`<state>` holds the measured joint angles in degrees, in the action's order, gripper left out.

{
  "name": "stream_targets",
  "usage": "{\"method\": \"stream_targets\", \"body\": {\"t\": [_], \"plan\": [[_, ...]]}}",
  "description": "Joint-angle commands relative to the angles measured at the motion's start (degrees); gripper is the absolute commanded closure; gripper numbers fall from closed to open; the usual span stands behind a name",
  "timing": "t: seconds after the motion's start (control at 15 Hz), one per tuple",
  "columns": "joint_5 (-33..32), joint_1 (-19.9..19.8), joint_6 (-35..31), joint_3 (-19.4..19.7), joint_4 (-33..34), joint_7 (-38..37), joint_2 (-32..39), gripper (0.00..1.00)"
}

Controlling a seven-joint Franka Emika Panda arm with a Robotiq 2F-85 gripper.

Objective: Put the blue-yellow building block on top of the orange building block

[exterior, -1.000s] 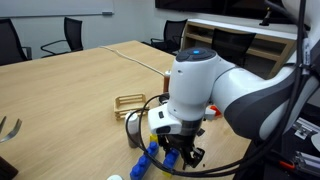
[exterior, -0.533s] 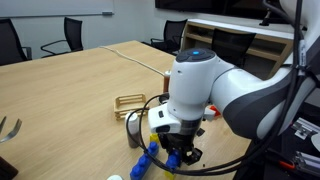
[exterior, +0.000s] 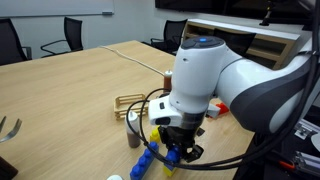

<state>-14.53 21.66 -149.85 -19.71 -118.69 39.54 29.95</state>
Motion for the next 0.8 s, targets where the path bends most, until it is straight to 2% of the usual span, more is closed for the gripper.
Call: {"method": "stream_targets", "body": {"t": [0.0,0.2,0.73], "plan": [[-1.2,-0.5,2.0,-0.3,-3.5,-3.7,-5.9,0.90],[-0.9,-1.6,2.2,0.1,-5.9,-5.9,-10.2,0.90],[8.0,-9.0,-1.5,-0.6,-16.5,-4.9,-21.6,0.90]]}}
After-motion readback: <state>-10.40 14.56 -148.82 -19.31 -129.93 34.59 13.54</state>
